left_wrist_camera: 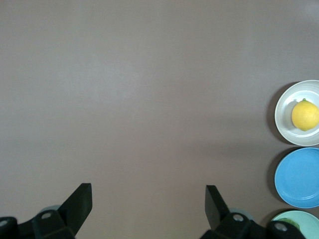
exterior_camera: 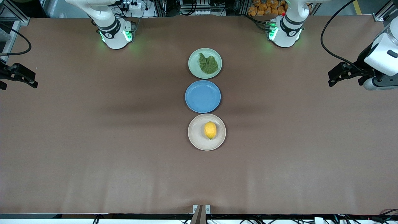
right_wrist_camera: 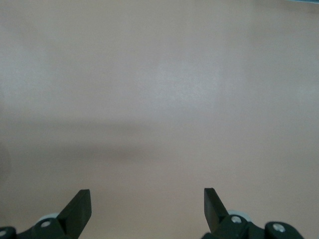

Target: Place lemon and lettuce in plates

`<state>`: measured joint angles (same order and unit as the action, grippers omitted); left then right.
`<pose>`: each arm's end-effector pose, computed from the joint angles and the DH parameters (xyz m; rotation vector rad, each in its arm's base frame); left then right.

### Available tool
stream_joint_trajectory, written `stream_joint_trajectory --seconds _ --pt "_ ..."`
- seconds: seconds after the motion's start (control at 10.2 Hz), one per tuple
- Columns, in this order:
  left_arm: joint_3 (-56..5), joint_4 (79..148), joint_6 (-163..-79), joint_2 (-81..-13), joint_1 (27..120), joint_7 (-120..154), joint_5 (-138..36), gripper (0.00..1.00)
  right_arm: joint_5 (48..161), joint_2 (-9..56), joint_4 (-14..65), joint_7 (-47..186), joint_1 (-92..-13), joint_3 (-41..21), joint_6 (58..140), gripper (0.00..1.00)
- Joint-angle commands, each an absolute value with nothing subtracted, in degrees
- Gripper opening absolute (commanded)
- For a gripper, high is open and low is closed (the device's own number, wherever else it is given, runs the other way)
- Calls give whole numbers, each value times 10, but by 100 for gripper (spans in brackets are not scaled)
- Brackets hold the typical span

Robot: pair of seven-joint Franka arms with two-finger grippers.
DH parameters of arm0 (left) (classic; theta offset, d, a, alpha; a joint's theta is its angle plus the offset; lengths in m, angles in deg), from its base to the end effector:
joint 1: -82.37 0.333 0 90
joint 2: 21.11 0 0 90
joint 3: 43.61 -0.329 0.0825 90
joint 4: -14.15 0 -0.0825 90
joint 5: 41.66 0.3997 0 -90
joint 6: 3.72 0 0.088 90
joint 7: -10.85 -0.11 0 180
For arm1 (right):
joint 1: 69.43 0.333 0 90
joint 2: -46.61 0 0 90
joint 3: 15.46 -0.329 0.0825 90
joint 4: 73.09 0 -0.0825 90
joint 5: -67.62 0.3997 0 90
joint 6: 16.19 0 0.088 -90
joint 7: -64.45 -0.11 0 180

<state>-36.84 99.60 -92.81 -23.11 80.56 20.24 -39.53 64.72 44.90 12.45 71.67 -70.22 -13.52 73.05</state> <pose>0.5749 -0.0812 0.6519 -3.1129 -0.0240 -0.0524 0.5784 -0.0329 0.6543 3.0845 0.1186 0.0465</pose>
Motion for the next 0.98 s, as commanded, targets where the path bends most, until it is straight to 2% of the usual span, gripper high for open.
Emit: stream_joint_trajectory --seconds 0.0,0.89 --pt "-368 996 -921 -229 810 187 -391 100 660 455 125 729 -705 -136 729 100" --pt "-379 991 -921 -227 809 184 -391 100 674 456 124 731 -703 -133 729 100"
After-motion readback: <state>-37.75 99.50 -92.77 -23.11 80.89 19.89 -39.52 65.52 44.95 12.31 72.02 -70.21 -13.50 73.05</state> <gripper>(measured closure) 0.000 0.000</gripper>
